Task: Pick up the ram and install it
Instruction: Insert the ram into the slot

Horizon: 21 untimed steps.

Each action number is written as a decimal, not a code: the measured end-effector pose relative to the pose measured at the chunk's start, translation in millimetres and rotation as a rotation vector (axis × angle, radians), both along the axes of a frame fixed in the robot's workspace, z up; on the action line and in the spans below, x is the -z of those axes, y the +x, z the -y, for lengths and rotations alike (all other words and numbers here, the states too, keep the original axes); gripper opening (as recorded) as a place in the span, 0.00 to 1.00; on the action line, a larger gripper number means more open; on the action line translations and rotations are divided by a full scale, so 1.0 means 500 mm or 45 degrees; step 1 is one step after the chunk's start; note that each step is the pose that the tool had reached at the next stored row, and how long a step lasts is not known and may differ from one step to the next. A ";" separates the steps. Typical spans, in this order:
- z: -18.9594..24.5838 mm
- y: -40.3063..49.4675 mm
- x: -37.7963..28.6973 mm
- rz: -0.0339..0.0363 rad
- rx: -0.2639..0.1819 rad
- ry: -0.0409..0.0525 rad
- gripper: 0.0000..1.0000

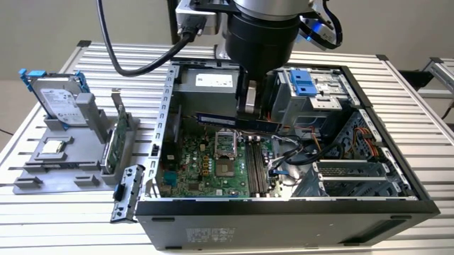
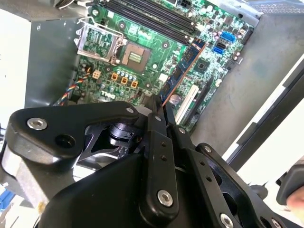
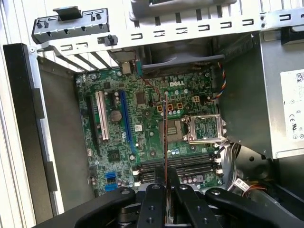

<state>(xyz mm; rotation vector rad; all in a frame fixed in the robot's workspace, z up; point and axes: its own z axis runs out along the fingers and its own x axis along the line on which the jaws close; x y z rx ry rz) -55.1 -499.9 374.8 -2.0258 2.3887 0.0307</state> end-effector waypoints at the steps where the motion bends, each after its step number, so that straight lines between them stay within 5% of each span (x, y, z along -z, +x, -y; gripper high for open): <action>1: -0.0002 0.003 0.000 0.0000 0.000 0.000 0.00; 11: -0.0023 0.016 0.002 -0.0001 -0.001 0.000 0.00; 21: -0.0039 0.016 0.008 0.0000 0.146 0.000 0.00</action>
